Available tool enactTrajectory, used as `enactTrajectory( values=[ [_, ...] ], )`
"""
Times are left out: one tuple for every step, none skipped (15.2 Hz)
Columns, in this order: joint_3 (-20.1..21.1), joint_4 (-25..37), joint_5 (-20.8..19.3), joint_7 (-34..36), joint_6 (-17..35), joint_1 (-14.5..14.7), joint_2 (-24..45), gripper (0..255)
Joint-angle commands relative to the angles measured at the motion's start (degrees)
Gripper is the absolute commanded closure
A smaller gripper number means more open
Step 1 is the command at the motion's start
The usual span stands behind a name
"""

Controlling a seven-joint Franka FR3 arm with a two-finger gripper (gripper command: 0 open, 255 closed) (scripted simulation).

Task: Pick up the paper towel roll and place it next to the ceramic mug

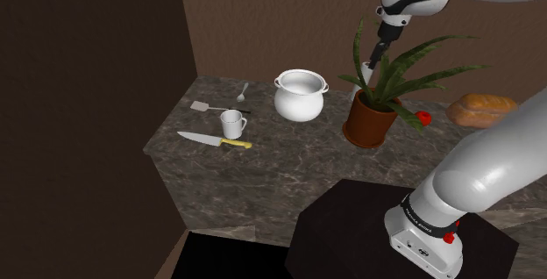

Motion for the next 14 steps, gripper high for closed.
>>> enactTrajectory(
  values=[
    [-1.9,3.0,2.6,-4.0,1.9,0.1,5.2,0],
    [-2.6,4.6,4.0,-6.0,2.5,0.0,7.6,0],
    [-3.3,6.3,5.6,-8.1,2.9,-0.3,10.1,0],
    [-3.8,8.0,7.3,-10.1,3.3,-0.7,12.6,0],
    [-4.1,9.9,9.0,-12.1,3.6,-1.2,15.1,0],
    [-4.3,11.9,10.7,-14.1,3.7,-1.9,17.7,0],
    [-4.4,14.0,12.4,-16.0,3.7,-2.7,20.3,0],
    [-4.3,16.2,14.1,-17.8,3.7,-3.7,22.8,0],
    [-4.1,18.5,15.7,-19.5,3.5,-4.7,25.4,0],
    [-3.8,20.8,17.2,-21.1,3.3,-5.9,27.9,0],
    [-3.4,23.4,18.6,-22.5,3.0,-7.1,30.4,0],
    [-2.9,26.0,19.9,-23.8,2.6,-8.5,32.8,0],
    [-2.4,28.7,21.2,-25.0,2.1,-9.8,35.3,0],
    [-1.9,31.6,22.3,-26.1,1.5,-11.2,37.8,0]
  ],
)
